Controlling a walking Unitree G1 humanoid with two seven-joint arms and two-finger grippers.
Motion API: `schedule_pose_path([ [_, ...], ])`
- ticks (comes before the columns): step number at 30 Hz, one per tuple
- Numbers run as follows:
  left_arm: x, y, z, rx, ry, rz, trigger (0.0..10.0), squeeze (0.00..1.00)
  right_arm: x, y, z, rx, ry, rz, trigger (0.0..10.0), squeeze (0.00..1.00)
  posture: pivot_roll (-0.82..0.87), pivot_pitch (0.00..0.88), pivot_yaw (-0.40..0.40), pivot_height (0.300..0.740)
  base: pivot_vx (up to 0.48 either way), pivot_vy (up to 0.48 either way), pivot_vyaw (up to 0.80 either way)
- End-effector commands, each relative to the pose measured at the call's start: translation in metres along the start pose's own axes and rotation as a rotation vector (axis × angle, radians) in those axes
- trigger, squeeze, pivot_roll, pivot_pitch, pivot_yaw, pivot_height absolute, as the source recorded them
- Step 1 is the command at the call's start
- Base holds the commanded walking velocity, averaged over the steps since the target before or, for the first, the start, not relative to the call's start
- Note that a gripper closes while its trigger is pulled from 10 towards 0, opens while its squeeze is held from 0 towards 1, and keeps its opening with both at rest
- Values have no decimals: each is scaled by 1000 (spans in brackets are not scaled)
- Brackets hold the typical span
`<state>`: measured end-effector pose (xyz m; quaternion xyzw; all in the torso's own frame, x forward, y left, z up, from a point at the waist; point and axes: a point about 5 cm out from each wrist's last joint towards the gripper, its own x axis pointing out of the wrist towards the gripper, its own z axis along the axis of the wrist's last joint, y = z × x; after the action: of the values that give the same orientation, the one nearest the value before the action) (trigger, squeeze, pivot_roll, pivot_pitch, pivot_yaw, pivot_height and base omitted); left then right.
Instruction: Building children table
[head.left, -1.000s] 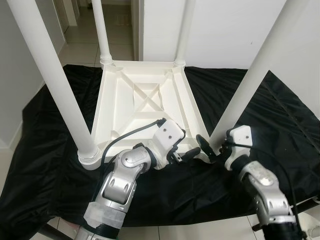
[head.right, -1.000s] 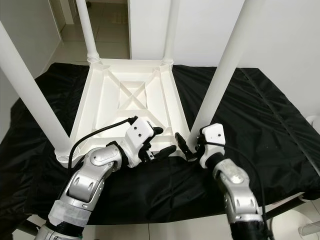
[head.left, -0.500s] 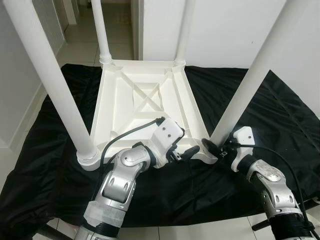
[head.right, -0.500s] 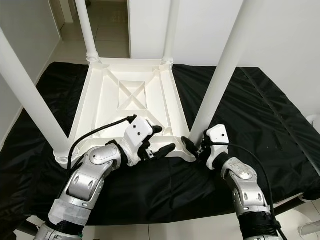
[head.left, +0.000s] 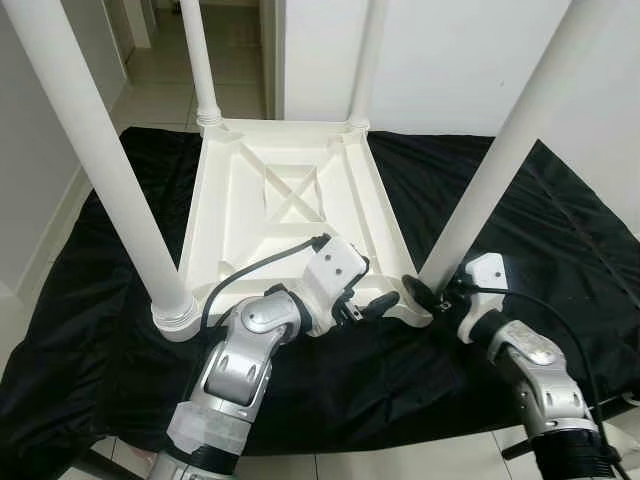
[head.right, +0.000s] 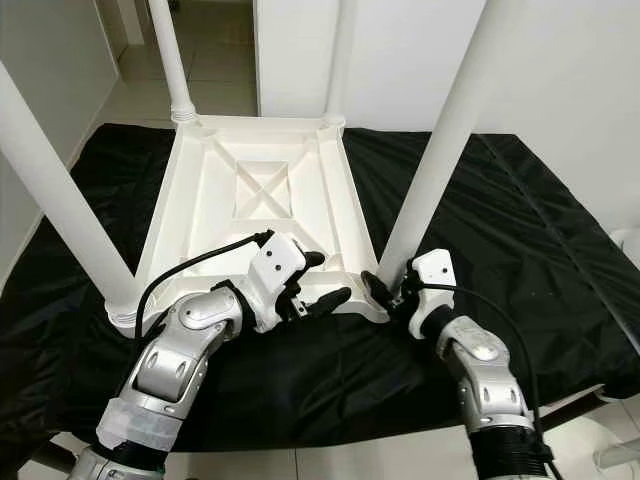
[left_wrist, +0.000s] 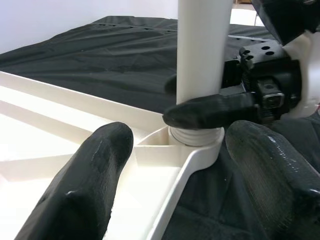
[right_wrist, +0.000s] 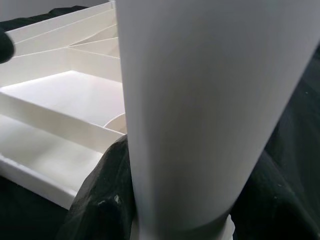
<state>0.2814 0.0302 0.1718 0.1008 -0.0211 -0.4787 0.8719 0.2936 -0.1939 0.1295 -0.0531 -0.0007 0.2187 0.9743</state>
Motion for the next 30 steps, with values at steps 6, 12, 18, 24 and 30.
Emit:
schedule_pose_path([
  [6, 0, 5, -1, 4, 13, 131, 10000, 0, 1, 3, -3, 87, 42, -348, 10000, 0, -51, 36, -38, 740, 0, 0, 0],
  [12, 1, 5, -1, 4, 12, 126, 10000, 0, 0, 7, -5, 112, 61, -503, 10000, 0, -54, 35, -37, 740, 0, 0, 0],
  [18, 2, 4, -1, 4, 11, 125, 10000, 0, -5, 27, -13, 75, 108, -878, 10000, 0, -47, 33, -40, 740, 0, 0, 0],
  [24, 2, 4, 0, 3, 11, 125, 10000, 0, 6, 44, -14, 167, 118, -824, 10000, 0, -43, 30, -39, 740, 0, 0, 0],
  [30, 2, 4, -1, 5, 12, 124, 10000, 0, 5, 44, -12, 174, 91, -763, 10000, 0, -42, 31, -39, 740, 0, 0, 0],
])
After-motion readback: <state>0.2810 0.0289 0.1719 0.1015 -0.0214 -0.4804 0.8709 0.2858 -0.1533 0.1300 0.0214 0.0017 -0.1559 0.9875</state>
